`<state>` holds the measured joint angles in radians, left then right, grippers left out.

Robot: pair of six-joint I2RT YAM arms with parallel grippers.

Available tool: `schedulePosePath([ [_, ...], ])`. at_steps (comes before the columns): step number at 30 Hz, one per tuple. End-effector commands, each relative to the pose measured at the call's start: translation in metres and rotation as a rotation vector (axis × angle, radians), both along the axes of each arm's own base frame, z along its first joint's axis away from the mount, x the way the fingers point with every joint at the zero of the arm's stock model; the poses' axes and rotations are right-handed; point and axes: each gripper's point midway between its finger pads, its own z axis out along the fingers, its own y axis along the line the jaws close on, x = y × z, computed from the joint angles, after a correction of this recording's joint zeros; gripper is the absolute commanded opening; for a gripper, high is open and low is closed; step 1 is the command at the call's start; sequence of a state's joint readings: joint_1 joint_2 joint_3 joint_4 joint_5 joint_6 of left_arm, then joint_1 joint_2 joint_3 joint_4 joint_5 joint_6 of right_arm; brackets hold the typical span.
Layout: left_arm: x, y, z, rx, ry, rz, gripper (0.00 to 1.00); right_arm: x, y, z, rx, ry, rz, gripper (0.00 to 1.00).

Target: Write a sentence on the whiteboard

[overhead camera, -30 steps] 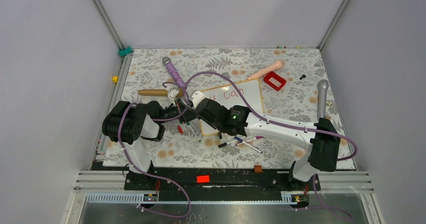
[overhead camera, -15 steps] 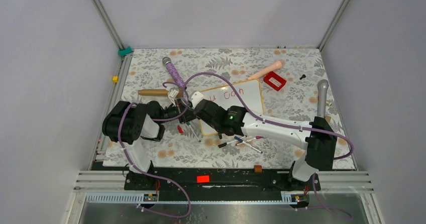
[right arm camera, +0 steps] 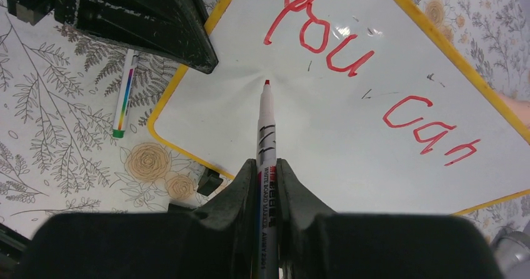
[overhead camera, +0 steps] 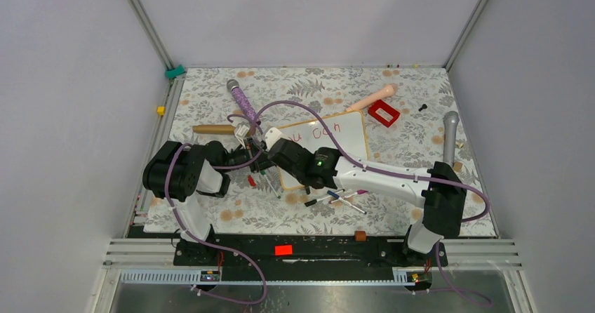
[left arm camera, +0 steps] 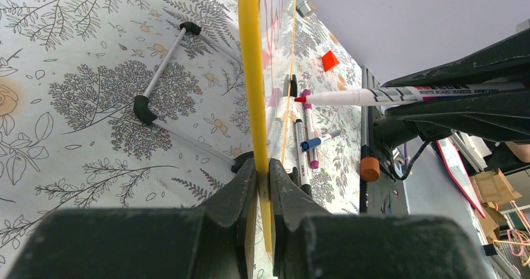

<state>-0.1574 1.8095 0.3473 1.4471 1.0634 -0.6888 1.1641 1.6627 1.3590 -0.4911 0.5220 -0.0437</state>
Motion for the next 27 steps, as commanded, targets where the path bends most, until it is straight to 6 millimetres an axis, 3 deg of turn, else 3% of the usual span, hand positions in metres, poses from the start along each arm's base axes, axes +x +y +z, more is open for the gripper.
schedulePosePath([
  [1,0.0073,0.0009,0.0066,0.017,-0.116,-0.001,0.02,0.0074,0.0064,0.0153,0.016,-0.048,-0.025,0.0],
  [27,0.0071,0.0,0.0068,0.016,-0.117,-0.01,0.01,0.0121,0.0029,0.0065,-0.049,-0.056,-0.047,0.0],
])
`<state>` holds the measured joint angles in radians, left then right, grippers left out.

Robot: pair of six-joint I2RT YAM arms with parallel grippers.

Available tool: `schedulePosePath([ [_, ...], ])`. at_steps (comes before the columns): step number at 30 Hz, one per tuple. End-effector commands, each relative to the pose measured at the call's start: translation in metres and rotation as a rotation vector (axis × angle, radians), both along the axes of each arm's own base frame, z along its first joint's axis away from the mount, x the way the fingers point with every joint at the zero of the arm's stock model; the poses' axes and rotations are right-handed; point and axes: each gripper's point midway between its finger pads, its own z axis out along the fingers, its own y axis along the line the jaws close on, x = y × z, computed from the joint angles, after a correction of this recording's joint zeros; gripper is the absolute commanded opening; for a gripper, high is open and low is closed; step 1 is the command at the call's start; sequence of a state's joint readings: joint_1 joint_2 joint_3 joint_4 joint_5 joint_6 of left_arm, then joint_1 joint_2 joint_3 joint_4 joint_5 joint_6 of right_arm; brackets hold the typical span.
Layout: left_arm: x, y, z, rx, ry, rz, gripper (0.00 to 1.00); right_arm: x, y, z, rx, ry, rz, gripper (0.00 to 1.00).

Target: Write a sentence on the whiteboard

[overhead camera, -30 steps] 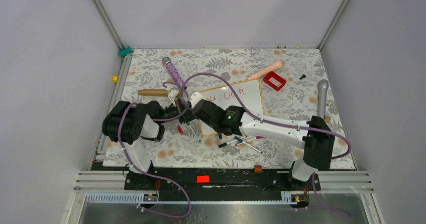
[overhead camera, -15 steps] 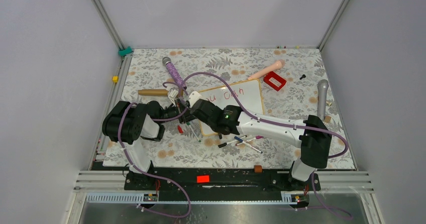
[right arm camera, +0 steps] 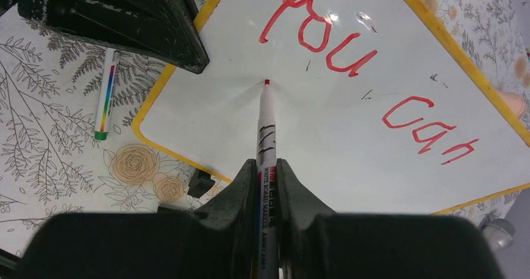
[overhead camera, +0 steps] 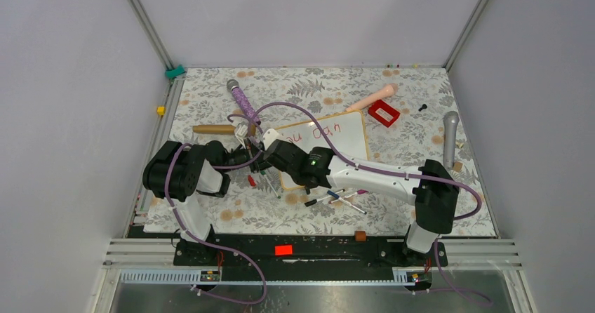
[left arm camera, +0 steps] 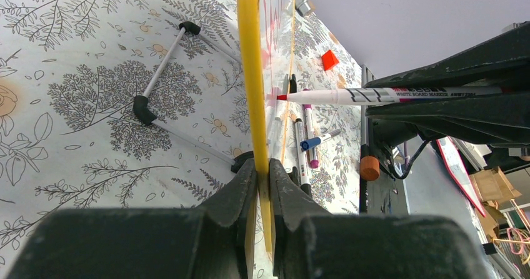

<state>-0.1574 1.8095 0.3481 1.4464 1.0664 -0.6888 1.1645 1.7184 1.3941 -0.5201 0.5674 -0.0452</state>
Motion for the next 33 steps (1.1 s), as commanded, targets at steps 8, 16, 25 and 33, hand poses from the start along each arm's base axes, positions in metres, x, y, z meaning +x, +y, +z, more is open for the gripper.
schedulePosePath([
  [8,0.008,0.0,0.007,0.016,-0.118,-0.008,0.01,0.006,0.006,0.014,0.012,-0.041,-0.022,0.0],
  [16,0.008,0.0,0.008,0.015,-0.12,-0.004,0.01,0.003,0.01,0.013,0.02,-0.019,0.002,0.0],
  [25,0.007,0.0,0.008,0.016,-0.12,-0.004,0.01,-0.002,0.016,0.009,0.032,0.017,0.035,0.0],
  [33,0.007,0.0,0.008,0.016,-0.12,-0.003,0.01,-0.006,0.016,0.004,0.03,0.037,0.052,0.0],
])
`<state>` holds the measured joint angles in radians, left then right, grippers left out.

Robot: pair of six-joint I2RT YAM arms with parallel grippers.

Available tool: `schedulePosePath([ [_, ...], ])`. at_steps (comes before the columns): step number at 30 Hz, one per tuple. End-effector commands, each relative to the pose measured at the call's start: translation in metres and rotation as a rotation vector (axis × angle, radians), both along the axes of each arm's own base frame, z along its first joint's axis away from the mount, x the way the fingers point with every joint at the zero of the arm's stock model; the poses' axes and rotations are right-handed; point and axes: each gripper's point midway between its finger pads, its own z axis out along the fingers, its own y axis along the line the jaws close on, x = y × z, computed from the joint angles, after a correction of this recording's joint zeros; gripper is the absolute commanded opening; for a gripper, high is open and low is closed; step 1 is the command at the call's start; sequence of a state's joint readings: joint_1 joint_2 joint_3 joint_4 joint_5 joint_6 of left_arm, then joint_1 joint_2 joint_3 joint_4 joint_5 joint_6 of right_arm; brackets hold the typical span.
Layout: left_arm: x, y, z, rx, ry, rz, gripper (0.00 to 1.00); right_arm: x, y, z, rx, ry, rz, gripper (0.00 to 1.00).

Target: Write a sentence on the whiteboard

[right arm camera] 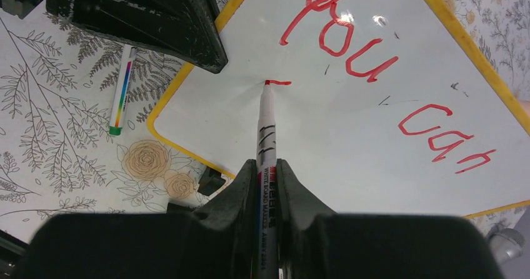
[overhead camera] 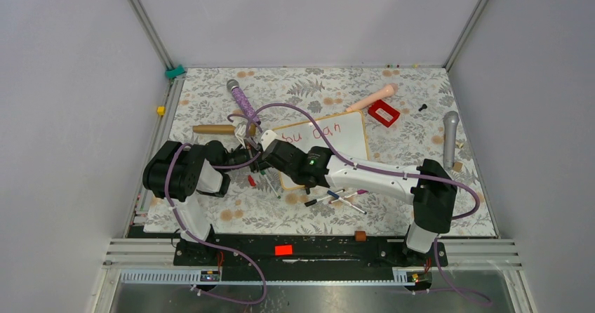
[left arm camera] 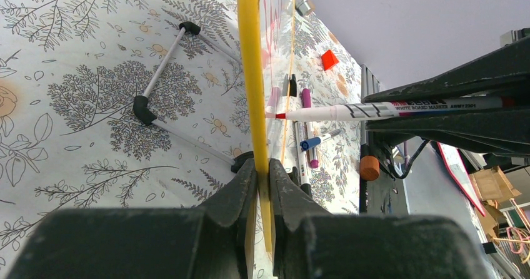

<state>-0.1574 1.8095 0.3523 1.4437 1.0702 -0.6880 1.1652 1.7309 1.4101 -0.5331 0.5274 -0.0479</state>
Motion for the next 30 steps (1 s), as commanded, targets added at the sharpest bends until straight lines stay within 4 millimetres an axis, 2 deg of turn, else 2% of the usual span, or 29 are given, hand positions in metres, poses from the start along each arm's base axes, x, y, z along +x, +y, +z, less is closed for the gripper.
schedulePosePath([
  [1,0.007,0.001,0.007,0.016,-0.118,0.0,0.01,-0.002,0.009,0.008,0.028,0.002,0.023,0.0],
  [16,0.006,-0.001,0.007,0.016,-0.119,-0.004,0.01,-0.002,-0.011,0.001,-0.023,-0.013,-0.042,0.0],
  [30,0.005,-0.001,0.008,0.015,-0.121,-0.007,0.01,0.008,-0.014,0.007,-0.042,-0.064,-0.086,0.0],
])
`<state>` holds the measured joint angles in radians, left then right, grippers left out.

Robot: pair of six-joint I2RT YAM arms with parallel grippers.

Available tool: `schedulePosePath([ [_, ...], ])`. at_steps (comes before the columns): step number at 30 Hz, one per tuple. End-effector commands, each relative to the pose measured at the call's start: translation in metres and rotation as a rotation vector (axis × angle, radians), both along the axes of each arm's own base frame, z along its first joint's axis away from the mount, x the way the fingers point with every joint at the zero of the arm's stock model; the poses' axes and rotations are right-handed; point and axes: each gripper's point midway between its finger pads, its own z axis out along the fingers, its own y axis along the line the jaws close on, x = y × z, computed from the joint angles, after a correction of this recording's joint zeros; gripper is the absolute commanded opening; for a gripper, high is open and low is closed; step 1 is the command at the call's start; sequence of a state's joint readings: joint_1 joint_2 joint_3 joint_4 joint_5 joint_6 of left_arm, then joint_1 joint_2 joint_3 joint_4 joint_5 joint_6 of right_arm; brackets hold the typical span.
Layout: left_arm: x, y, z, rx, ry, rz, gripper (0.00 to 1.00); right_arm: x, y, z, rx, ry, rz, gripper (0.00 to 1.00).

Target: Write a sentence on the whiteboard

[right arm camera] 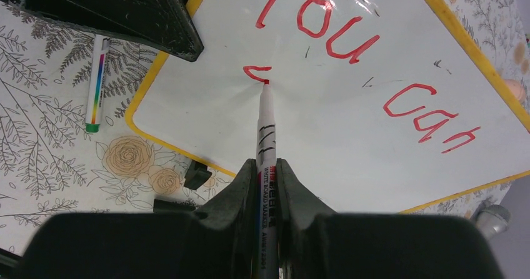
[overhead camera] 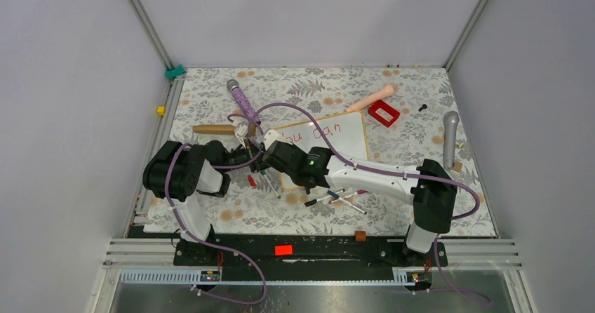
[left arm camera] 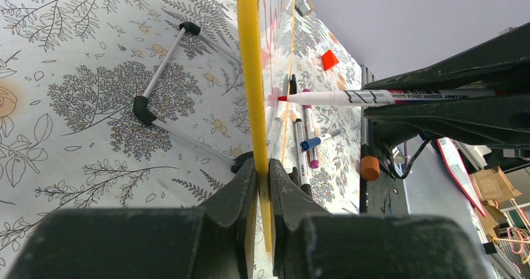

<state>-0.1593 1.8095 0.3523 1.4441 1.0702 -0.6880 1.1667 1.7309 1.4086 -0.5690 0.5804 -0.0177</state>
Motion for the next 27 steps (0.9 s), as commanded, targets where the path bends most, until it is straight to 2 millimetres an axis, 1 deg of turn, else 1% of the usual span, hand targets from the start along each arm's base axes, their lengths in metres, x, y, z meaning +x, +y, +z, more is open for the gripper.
schedulePosePath([
  [1,0.006,-0.001,0.008,0.015,-0.121,-0.006,0.01,0.006,-0.001,0.008,-0.01,-0.046,-0.036,0.0],
  [14,0.005,-0.001,0.008,0.015,-0.124,-0.009,0.01,0.017,0.008,0.016,0.012,-0.056,-0.043,0.0],
  [19,0.005,-0.001,0.009,0.015,-0.125,-0.009,0.01,0.021,0.007,0.018,0.015,-0.059,-0.051,0.0],
  [27,0.005,-0.001,0.008,0.015,-0.122,-0.007,0.01,0.021,0.005,0.016,0.016,-0.051,-0.054,0.0],
])
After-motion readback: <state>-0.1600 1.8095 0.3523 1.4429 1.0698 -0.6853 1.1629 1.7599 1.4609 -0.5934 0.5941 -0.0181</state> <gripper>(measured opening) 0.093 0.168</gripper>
